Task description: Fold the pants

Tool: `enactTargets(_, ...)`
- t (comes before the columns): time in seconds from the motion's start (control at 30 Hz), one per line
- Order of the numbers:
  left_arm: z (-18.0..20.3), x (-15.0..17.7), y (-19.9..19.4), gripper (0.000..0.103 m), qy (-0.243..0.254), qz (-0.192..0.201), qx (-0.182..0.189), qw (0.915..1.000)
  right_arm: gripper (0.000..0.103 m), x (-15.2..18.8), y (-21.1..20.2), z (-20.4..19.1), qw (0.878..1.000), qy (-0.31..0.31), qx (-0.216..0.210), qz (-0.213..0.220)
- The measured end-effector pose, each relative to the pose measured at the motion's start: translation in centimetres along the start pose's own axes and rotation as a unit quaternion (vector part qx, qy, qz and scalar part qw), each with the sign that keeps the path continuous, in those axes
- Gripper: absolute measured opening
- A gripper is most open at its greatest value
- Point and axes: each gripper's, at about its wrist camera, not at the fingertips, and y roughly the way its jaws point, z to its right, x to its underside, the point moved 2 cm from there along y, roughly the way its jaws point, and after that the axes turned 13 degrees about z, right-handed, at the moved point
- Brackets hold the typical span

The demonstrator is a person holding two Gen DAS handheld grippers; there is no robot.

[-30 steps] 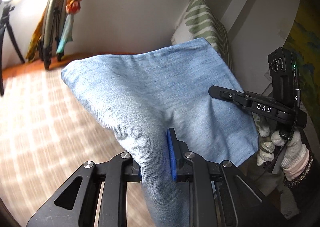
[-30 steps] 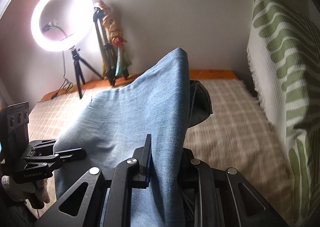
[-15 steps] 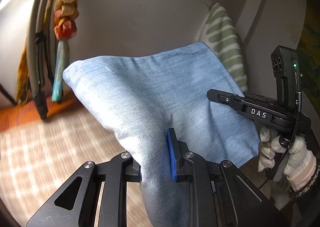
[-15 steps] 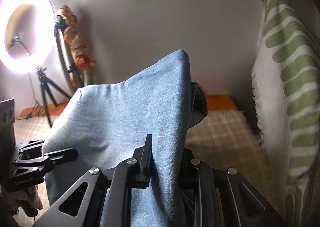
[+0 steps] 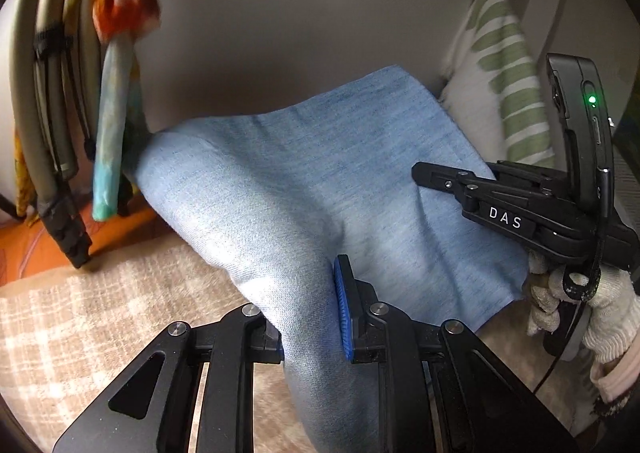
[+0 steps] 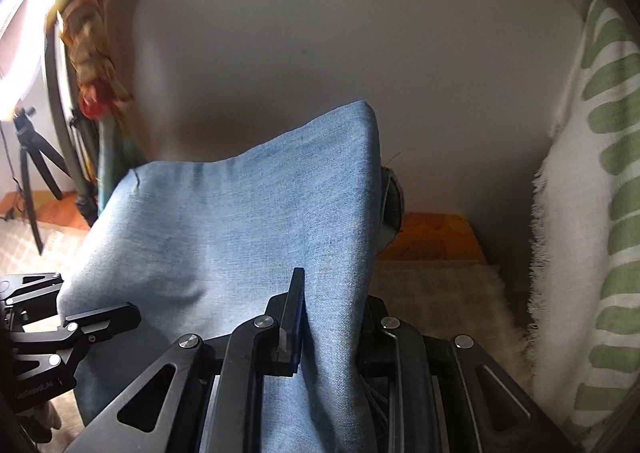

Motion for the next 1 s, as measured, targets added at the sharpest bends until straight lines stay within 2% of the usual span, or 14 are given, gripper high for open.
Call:
enactTargets(0.13, -0.8, 0.4, 1.4, 0.025, -0.006, -0.019, -0.011, 0.9997, 0.021, 1.2, 2.1, -0.4, 0.999, -0.009, 0.034, -0.017)
enactTargets(0.23, -0.7, 0.6, 1.6, 0.031, 0.003, -0.026, -0.021, 0.9994, 0.033, 1.6, 2.8, -0.3, 0.998, -0.018, 0.058, -0.024)
enactTargets(0.3, -0.3, 0.8, 1.5, 0.042, 0.016, -0.033, -0.029, 0.9989, 0.037, 1.5, 2.7, 0.1, 0.996, -0.021, 0.085, -0.027)
enactTargets(0.37, -0.3, 1.0, 1.2, 0.049, 0.019, -0.037, -0.034, 0.9986, 0.041, 1.3, 2.4, 0.6, 0.994, -0.017, 0.103, -0.030)
enactTargets(0.43, -0.7, 1.2, 0.4, 0.050, 0.011, -0.036, -0.036, 0.9986, 0.048, 1.2, 1.6, 1.1, 0.994, -0.011, 0.102, -0.025)
enactTargets(0.5, -0.9, 1.2, -0.5, 0.050, 0.012, -0.035, -0.040, 0.9985, 0.062, 1.0, 0.8, 1.1, 0.994, -0.009, 0.104, -0.019)
enactTargets(0.6, -1.3, 1.1, -2.1, 0.051, 0.009, -0.027, -0.044, 0.9986, 0.068, 0.9, -0.8, 0.6, 0.996, -0.003, 0.092, -0.011)
enactTargets(1.0, 1.4, -0.4, -11.0, 0.058, 0.030, 0.040, -0.041, 0.9979, 0.077, 1.2, -8.4, -1.2, 0.998, 0.019, 0.060, 0.027)
